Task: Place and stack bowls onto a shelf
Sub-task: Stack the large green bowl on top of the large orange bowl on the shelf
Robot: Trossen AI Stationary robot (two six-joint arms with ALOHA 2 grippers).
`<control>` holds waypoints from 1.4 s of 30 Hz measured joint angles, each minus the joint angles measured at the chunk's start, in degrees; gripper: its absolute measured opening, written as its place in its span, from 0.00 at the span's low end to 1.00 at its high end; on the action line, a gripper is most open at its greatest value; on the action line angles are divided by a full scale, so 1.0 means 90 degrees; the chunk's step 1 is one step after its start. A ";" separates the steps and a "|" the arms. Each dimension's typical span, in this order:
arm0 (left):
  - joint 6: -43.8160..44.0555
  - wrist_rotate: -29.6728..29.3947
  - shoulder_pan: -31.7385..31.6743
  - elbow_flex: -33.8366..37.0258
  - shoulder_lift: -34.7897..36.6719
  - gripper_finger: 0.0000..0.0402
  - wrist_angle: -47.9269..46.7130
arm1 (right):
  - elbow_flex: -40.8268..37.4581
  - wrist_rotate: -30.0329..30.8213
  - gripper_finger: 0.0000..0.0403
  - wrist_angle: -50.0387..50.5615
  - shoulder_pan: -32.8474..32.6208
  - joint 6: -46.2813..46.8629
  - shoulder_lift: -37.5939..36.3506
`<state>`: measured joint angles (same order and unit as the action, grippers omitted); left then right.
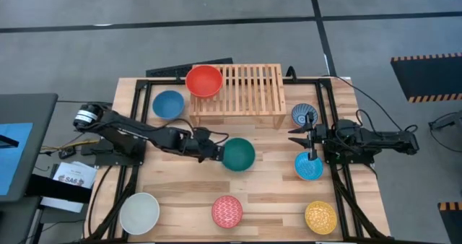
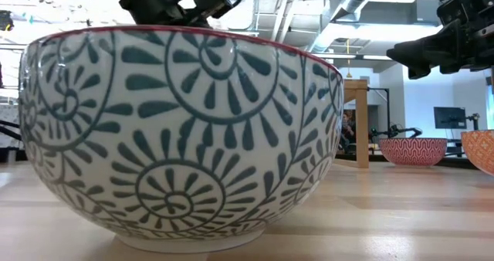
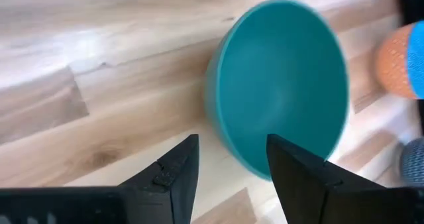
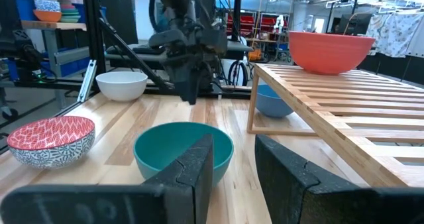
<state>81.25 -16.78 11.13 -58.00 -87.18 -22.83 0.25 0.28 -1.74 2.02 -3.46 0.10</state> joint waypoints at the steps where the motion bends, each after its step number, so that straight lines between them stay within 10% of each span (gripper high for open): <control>1: 0.0063 0.0001 0.0030 -0.0002 -0.0084 0.40 0.0027 | 0.0001 0.0001 0.34 0.0000 -0.0002 0.0000 0.0000; 42: 0.0221 -0.0334 0.0015 0.0225 -0.0845 0.40 0.0958 | 0.0000 0.0000 0.34 -0.0002 -0.0002 0.0001 0.0001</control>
<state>83.24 -19.79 11.27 -55.97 -94.79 -14.21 0.25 0.27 -1.76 2.01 -3.46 0.11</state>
